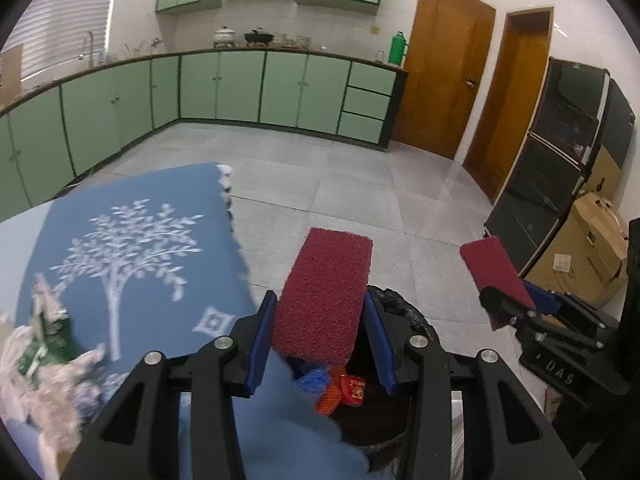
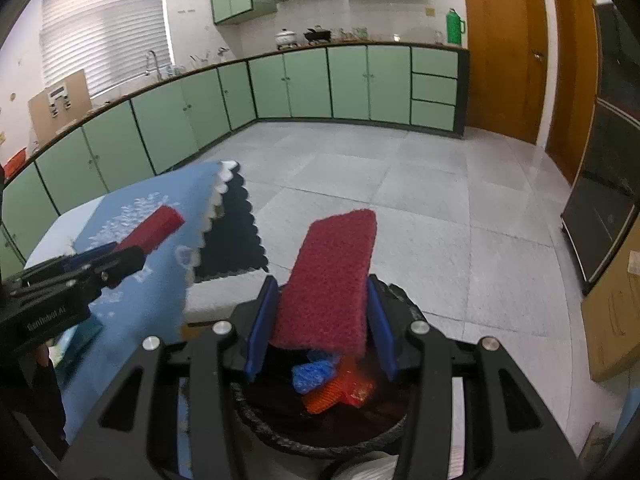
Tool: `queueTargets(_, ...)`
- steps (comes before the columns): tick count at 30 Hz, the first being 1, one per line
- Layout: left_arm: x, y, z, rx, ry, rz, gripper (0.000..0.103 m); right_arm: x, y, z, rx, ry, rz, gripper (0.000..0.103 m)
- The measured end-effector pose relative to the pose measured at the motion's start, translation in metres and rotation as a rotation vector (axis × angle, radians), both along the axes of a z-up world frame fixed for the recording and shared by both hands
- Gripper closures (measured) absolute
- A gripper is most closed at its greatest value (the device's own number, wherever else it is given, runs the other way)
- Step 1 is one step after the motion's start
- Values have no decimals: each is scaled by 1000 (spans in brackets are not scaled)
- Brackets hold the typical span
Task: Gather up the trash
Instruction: 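Carry both maroon sponges over the black bin and open both tools, then move both tools back from the bin to the trash on the table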
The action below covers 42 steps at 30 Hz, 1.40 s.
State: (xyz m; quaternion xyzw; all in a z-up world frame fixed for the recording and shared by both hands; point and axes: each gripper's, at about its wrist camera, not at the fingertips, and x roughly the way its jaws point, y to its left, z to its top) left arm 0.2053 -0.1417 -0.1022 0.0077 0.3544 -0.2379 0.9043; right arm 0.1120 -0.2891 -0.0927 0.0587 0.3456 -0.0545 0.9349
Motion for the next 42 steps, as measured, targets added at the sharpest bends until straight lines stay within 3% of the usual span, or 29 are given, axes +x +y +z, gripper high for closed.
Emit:
queueTargets(12,31,-53,-36,38,79,-60,59,25,-35,-45,17,78,-67,58)
queueTargets(14,37,-55,-39,27,100,-64,55,29,-40,-52,27,96,-82,57)
queueTargets(17,38,-56,-36,11,102,-62,40,32,-43,-58,27,110,-104,41)
queueTargets(20,37,-52,-29,10,90,-59,37,30,-44,-58,12,106,-119,29)
queueTargets(21,36,-48,-26,2,89,-53,36,29,-43,-57,9,105,-128,21)
queueTargets(24,33,-32,-15,-17,77,-22,32,23,-41,-49,13,93,-152,13)
queueTargets(31,6,23,20,3,-4,67,27,11,-16,-22,69,51,-128,13)
queueTargets(42,-65,134,44,82,-116,281,27,-3,84,15,78,-49,87,13)
